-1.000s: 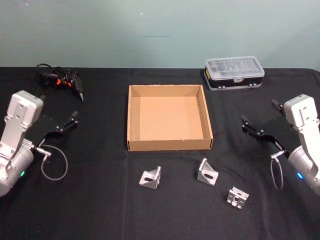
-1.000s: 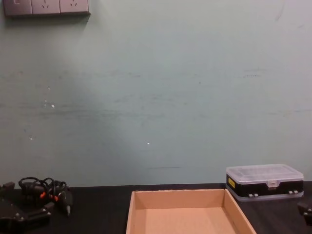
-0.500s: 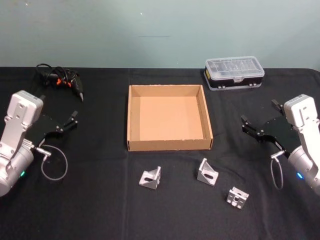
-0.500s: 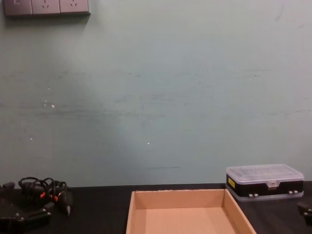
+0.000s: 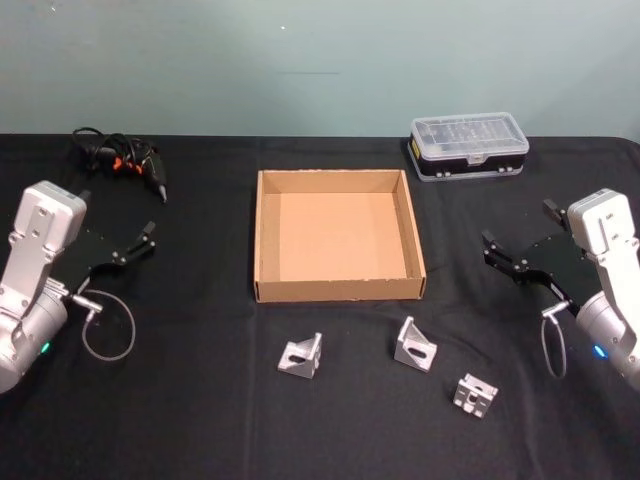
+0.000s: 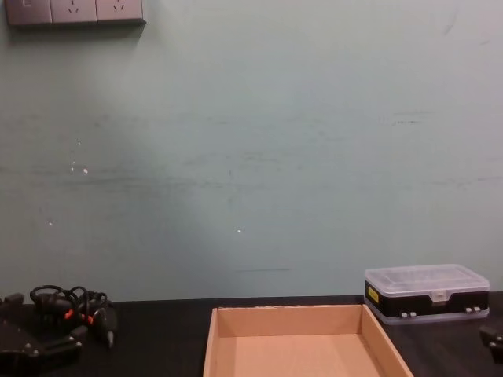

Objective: Use one hand to pick up the angle iron from the table and place it into the box.

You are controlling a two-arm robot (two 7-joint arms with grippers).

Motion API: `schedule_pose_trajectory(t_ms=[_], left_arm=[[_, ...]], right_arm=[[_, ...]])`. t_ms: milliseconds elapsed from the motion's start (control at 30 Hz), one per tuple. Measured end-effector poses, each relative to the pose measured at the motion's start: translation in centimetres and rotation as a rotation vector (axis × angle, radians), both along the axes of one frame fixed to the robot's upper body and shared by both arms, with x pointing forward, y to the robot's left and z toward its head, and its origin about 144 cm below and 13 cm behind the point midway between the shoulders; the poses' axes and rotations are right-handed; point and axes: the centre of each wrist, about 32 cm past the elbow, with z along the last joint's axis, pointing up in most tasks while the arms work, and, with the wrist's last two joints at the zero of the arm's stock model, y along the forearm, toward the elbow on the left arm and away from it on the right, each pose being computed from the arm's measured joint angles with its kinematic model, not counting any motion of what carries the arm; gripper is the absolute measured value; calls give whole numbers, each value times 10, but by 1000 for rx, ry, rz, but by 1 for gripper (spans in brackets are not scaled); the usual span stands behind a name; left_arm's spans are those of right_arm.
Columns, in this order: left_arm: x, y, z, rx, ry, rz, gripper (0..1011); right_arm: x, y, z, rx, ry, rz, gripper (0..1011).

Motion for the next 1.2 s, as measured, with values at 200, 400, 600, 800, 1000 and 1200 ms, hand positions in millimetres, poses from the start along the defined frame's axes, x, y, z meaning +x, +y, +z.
schedule_pose_trajectory(t_ms=[200, 400, 600, 800, 1000, 1200], left_arm=[[0, 0, 0, 0, 0, 0, 1000], [0, 0, 0, 0, 0, 0, 1000], [0, 0, 0, 0, 0, 0, 1000], [0, 0, 0, 0, 0, 0, 1000], [0, 0, 0, 0, 0, 0, 1000], [0, 0, 0, 0, 0, 0, 1000]], right_arm=[[0, 0, 0, 0, 0, 0, 1000], [0, -1, 2, 13, 10, 5, 1000], [-4, -3, 13, 22, 12, 31, 1000], [-16, -7, 34, 9, 25, 73, 1000], [-31, -15, 63, 11, 54, 128, 1000], [-46, -27, 95, 25, 133, 197, 1000]])
